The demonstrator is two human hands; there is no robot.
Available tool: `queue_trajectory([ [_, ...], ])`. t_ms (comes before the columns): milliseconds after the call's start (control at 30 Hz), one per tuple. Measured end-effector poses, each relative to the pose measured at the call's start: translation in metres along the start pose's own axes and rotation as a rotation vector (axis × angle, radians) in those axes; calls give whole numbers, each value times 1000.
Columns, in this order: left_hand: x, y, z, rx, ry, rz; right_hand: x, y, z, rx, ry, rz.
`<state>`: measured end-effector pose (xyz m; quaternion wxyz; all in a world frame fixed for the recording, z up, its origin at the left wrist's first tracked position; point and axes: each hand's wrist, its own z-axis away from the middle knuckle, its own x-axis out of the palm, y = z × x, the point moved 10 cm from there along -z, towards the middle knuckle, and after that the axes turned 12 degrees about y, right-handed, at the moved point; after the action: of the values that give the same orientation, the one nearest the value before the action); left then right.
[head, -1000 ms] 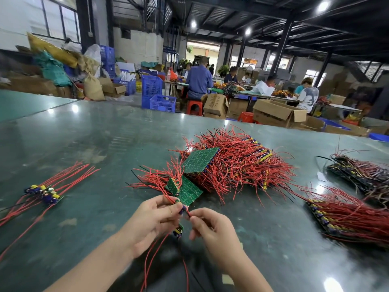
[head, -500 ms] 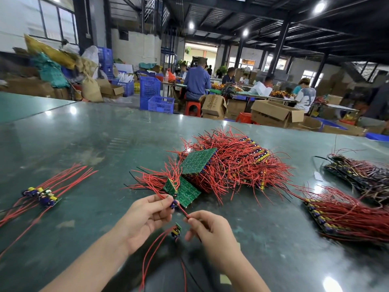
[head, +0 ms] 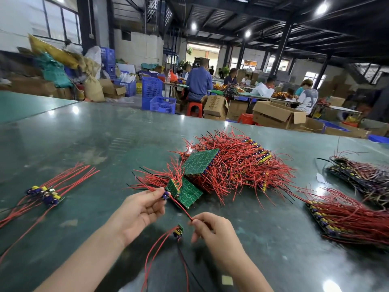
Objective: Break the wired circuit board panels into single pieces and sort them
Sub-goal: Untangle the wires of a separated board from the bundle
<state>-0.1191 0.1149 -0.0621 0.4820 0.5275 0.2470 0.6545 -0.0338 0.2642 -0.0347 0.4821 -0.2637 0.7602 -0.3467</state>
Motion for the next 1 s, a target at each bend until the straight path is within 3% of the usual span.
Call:
queue_trajectory([
  [533,-16,8,-7,-54,91,118,-5,-2,-2,-40,54,31],
  [1000,-25,24,-8,126,156,24,0,4,0,-22,-8,120],
])
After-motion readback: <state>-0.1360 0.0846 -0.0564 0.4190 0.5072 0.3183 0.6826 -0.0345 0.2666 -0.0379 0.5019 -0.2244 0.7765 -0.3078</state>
